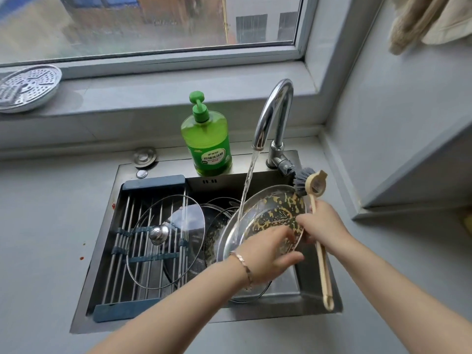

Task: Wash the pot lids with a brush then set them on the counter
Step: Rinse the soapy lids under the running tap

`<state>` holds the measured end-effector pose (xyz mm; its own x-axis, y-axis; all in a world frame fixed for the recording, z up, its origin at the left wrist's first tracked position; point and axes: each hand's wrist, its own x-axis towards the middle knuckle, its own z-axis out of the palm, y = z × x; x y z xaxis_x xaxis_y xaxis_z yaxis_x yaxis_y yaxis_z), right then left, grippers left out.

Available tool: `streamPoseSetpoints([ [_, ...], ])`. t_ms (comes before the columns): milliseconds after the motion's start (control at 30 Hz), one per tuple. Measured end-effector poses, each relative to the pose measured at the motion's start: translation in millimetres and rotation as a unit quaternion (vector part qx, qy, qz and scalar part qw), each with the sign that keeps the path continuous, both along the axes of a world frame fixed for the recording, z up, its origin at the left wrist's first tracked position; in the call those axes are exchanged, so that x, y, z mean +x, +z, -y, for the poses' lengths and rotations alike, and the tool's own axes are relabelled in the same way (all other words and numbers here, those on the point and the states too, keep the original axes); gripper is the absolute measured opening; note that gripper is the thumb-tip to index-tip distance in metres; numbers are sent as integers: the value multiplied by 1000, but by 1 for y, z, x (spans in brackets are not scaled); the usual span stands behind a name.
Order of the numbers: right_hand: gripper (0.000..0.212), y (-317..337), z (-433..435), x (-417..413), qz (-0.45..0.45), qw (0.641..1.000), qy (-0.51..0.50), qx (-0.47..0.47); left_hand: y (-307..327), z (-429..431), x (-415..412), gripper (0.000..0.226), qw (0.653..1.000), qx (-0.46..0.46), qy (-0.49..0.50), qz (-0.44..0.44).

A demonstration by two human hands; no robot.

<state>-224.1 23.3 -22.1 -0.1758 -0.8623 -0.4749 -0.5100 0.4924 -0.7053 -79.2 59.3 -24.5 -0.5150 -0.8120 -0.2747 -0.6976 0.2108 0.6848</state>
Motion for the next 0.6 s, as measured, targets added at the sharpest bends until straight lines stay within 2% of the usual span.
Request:
streamPoseSetpoints([
  [100,21,-3,-6,-16,19,999,-44,-1,-13,-4,25,42,984,44,168,-28],
  [167,26,-2,-8,-26,41,997,-71,-4,-23,-3,45,52,960,71,272,13],
  [200,26,-1,-9,-31,48,996,-78,0,-29,-2,56,55,941,118,315,14],
  [233,26,-1,-9,-34,55,995,-85,5,-31,-1,66,55,914,196,356,-20],
  [267,27,0,-11,-35,64,994,-88,13,-31,-1,74,54,868,286,396,-82],
  [300,29,-2,-11,-36,74,993,-90,19,-29,-3,81,47,809,375,427,-151],
  [333,31,-4,-11,-36,77,993,-83,26,-25,-7,88,34,752,445,437,-213],
  [367,31,-7,-11,-34,77,994,-75,32,-19,-11,93,20,719,484,429,-256],
  [400,30,-10,-10,-32,65,996,-58,37,-17,-15,99,11,699,499,424,-289],
  [433,25,-14,-9,-30,33,999,-31,28,-15,-18,103,11,684,497,424,-323],
  [500,19,-18,-4,-27,-85,995,42,-14,-16,-21,110,23,666,479,437,-368],
  [567,21,-13,-1,-21,-161,983,77,-52,-19,-23,113,35,666,450,459,-378],
  [600,33,-11,1,-18,-177,978,94,-59,-19,-23,114,40,670,431,471,-378],
])
